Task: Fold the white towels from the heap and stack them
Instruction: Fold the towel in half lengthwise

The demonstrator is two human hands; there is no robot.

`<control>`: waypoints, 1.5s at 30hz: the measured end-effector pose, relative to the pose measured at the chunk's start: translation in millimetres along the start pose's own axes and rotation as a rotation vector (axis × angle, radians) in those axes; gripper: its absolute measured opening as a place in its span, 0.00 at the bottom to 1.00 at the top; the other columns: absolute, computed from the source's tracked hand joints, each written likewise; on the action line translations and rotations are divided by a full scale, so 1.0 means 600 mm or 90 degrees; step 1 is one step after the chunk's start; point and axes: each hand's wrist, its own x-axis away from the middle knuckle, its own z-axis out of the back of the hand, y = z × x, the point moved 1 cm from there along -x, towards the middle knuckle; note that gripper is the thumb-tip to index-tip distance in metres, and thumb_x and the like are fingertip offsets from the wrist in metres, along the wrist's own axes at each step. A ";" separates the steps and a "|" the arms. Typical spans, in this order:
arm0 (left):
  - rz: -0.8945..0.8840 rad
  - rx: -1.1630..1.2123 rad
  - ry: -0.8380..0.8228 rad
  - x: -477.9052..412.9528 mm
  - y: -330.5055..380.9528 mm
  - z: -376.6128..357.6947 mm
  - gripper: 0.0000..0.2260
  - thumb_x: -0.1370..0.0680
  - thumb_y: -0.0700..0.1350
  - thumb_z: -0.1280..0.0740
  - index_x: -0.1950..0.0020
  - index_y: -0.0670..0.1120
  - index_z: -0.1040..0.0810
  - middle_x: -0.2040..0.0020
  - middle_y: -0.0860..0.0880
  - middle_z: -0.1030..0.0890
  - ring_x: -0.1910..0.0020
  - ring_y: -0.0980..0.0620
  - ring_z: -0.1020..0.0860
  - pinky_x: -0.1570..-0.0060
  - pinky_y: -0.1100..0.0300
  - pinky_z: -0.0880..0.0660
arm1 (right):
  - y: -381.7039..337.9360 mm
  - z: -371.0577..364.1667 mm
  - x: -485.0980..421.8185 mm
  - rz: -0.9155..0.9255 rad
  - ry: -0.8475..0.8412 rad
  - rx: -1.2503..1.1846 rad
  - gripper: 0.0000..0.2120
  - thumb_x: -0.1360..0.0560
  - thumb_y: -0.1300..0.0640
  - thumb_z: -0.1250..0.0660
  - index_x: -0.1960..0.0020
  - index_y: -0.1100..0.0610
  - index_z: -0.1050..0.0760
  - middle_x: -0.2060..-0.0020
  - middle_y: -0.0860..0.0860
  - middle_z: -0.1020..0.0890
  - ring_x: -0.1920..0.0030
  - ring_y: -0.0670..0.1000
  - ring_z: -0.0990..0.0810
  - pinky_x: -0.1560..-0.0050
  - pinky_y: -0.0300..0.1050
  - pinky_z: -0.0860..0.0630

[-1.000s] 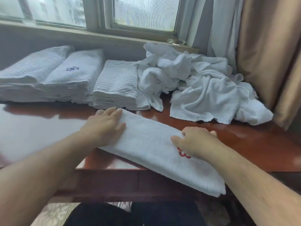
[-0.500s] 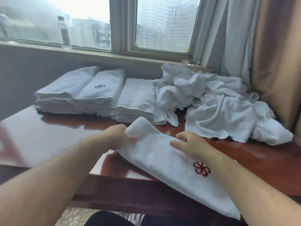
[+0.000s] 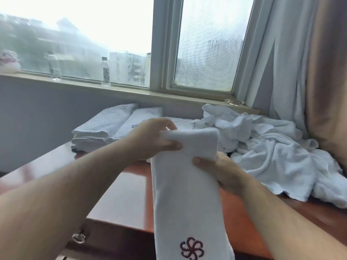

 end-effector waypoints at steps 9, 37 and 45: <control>0.147 0.567 0.094 0.003 -0.068 0.020 0.28 0.27 0.56 0.24 0.31 0.51 0.27 0.39 0.45 0.18 0.43 0.47 0.18 0.46 0.52 0.20 | -0.052 -0.058 -0.062 0.114 0.122 -0.098 0.19 0.28 0.53 0.23 0.42 0.62 0.19 0.48 0.62 0.14 0.53 0.60 0.14 0.56 0.53 0.17; 0.341 0.660 -0.201 -0.166 -0.244 -0.127 0.12 0.18 0.47 0.33 0.38 0.43 0.21 0.45 0.41 0.15 0.45 0.40 0.16 0.44 0.44 0.19 | -0.044 0.149 -0.446 0.004 0.359 -0.077 0.14 0.22 0.56 0.27 0.39 0.60 0.20 0.51 0.57 0.13 0.53 0.58 0.13 0.62 0.51 0.17; 0.481 0.649 -0.101 -0.284 -0.277 -0.129 0.12 0.19 0.47 0.32 0.42 0.40 0.19 0.50 0.40 0.14 0.52 0.39 0.15 0.52 0.45 0.17 | -0.019 0.209 -0.625 -0.173 0.349 0.129 0.22 0.24 0.42 0.29 0.44 0.60 0.18 0.55 0.56 0.14 0.54 0.58 0.14 0.48 0.56 0.17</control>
